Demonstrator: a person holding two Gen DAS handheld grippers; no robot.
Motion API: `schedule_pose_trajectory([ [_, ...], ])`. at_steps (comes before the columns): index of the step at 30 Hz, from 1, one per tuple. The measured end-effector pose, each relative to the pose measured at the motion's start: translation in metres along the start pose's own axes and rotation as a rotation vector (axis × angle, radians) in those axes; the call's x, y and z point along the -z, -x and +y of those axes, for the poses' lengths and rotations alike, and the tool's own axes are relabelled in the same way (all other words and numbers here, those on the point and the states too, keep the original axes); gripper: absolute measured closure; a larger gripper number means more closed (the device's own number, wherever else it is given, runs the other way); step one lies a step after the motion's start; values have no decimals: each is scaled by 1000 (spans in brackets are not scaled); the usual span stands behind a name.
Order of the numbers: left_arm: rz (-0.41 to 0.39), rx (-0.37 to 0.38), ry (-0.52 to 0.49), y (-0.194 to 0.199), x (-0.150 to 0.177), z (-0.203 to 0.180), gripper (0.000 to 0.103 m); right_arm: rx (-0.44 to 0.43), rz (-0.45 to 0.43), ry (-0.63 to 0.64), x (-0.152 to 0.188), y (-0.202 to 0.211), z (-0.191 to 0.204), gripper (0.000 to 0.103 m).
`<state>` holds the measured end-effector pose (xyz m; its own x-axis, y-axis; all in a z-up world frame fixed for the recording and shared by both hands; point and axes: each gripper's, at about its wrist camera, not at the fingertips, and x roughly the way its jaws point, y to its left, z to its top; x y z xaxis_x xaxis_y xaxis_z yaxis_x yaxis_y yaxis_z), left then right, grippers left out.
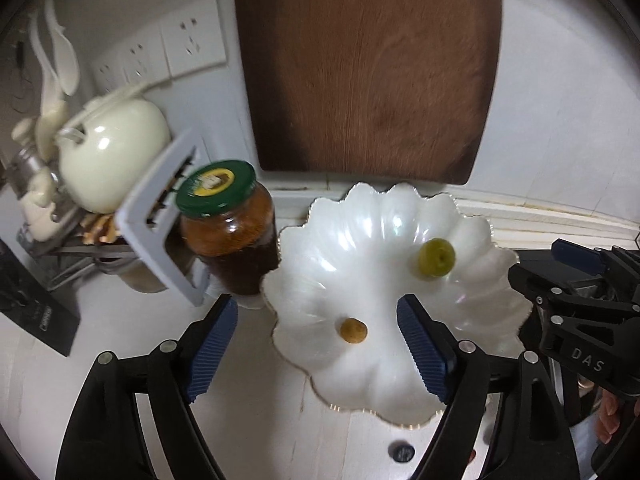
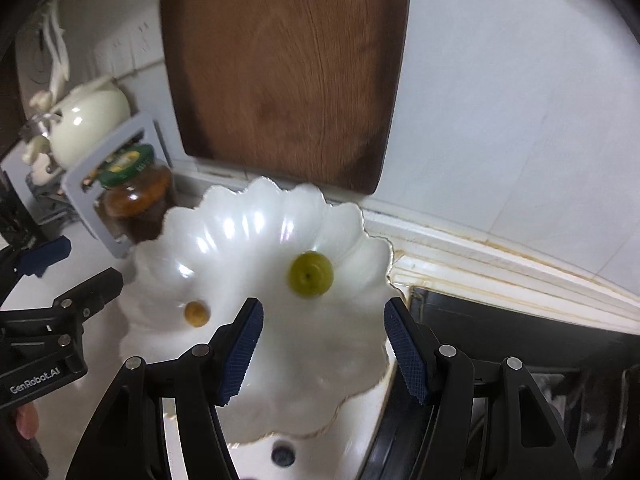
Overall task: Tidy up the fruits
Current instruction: 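Open both tools to drop the fruits into the bowl, then withdraw both tools from the bowl toward the remaining fruits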
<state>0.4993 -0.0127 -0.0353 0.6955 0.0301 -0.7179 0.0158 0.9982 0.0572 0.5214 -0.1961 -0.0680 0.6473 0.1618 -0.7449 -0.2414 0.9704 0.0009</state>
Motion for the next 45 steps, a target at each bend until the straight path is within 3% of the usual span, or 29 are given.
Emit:
schedule_pose_trajectory([
  [8, -88, 23, -35, 59, 24, 6, 19, 28, -75, -7, 15, 55, 9, 39],
  [26, -197, 116, -71, 150, 81, 25, 19, 48, -200, -53, 78, 151, 42, 39],
  [37, -237, 129, -131, 180, 117, 24, 19, 64, -269, -65, 120, 182, 57, 39],
  [45, -226, 155, -143, 182, 145, 22, 19, 89, -240, -85, 151, 188, 62, 39],
])
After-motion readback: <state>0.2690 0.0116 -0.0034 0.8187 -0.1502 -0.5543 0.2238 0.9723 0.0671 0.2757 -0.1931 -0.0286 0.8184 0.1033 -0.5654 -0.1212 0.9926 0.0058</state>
